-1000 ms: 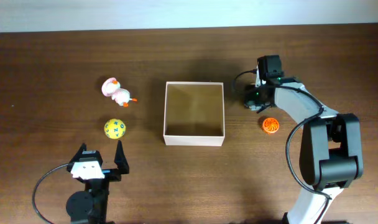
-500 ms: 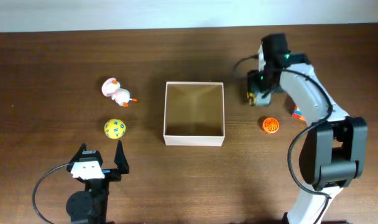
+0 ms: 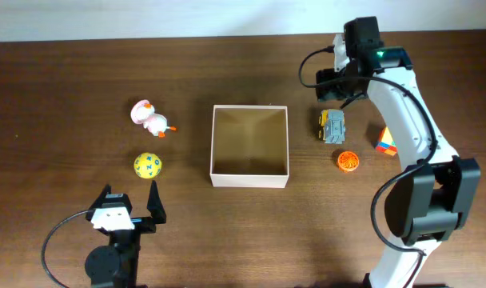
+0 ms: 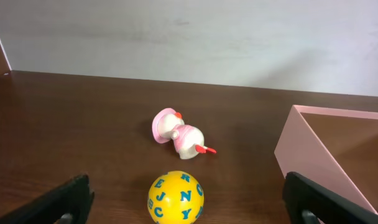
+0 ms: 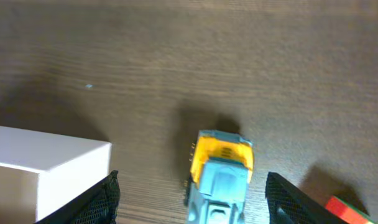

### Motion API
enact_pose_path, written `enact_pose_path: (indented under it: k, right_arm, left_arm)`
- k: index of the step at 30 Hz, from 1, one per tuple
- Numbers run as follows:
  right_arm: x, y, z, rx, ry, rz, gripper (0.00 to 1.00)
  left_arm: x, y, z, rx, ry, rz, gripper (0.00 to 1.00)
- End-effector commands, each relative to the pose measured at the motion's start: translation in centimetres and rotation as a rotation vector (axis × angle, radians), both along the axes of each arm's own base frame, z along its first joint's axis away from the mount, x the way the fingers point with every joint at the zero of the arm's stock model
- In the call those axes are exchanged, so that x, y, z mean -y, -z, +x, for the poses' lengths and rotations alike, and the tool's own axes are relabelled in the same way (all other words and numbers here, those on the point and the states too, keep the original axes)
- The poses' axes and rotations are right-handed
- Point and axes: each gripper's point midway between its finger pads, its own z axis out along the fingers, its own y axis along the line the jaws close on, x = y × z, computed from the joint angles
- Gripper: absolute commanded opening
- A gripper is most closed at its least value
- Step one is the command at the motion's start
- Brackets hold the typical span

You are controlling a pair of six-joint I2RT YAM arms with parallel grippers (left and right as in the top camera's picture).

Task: Pack container
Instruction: 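Close the right gripper on the toy truck and lift it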

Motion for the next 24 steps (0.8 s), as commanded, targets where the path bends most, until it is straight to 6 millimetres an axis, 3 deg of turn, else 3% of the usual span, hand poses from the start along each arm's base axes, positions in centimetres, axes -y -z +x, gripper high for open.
enact_pose_path:
  k: [1,9,24]
  right_arm:
    - [1.6,2.8,-1.0,-0.069,0.022,-0.083,0.7]
    - [2.5,7.8,-2.2,-0.181,0.046,-0.133,0.72]
    - [2.5,12.8,-2.8,-0.284,0.108,-0.125,0.73]
  left_arm:
    - [0.0,0.1,0.0,0.004,0.0,0.02,0.99]
    - [0.0,0.1,0.0,0.004,0.0,0.02,0.99]
    - [0.0,0.1,0.0,0.004,0.0,0.02,0.99]
